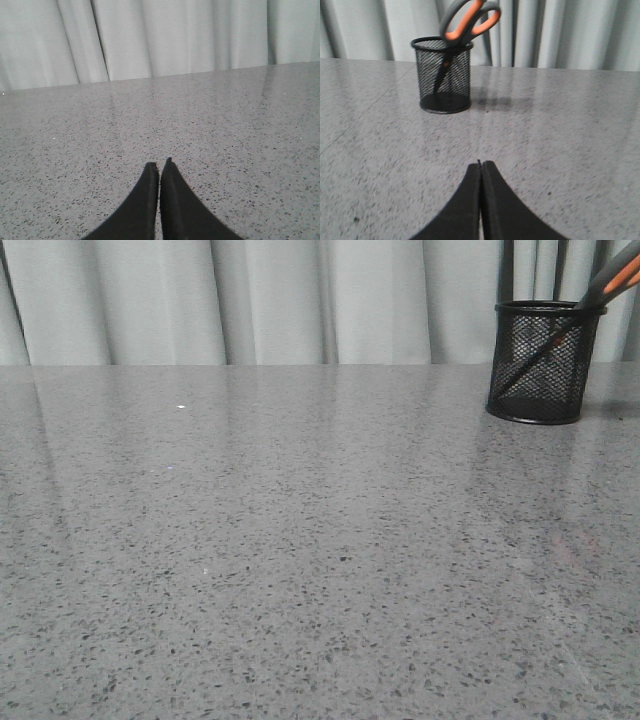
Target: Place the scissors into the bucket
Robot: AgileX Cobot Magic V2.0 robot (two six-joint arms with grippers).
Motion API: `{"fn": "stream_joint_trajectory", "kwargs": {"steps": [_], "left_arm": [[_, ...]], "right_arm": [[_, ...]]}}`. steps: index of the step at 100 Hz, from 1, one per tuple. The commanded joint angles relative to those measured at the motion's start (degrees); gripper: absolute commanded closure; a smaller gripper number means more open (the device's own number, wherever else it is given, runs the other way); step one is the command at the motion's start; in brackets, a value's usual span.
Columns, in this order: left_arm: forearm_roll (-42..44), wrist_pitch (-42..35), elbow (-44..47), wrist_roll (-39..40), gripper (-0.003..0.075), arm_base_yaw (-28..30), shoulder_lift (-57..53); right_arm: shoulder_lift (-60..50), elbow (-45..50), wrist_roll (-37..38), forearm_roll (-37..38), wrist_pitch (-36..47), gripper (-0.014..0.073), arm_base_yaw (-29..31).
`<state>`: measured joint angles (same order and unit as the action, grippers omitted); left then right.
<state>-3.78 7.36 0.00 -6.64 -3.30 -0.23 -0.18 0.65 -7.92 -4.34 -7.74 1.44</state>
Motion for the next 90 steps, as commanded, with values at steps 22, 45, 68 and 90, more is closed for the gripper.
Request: {"fn": "stream_joint_trajectory", "kwargs": {"steps": [22,45,68,90], "left_arm": [[-0.5,-4.7,0.9,0.6,0.0741,0.1,-1.4],[-0.5,-4.7,0.9,0.6,0.0741,0.1,-1.4],[-0.5,-4.7,0.9,0.6,0.0741,0.1,-1.4],[-0.5,-4.7,0.9,0.6,0.0741,0.1,-1.4]], "right_arm": [[-1.4,1.5,1.6,1.9,3.3,0.0664,-0.5],[-1.4,1.5,1.6,2.1,0.1,0.0664,-0.4],[-1.4,1.5,1.6,2.1,0.3,0.0664,-0.4],[-1.4,1.5,1.6,2.1,0.3,0.0664,-0.4]]}}
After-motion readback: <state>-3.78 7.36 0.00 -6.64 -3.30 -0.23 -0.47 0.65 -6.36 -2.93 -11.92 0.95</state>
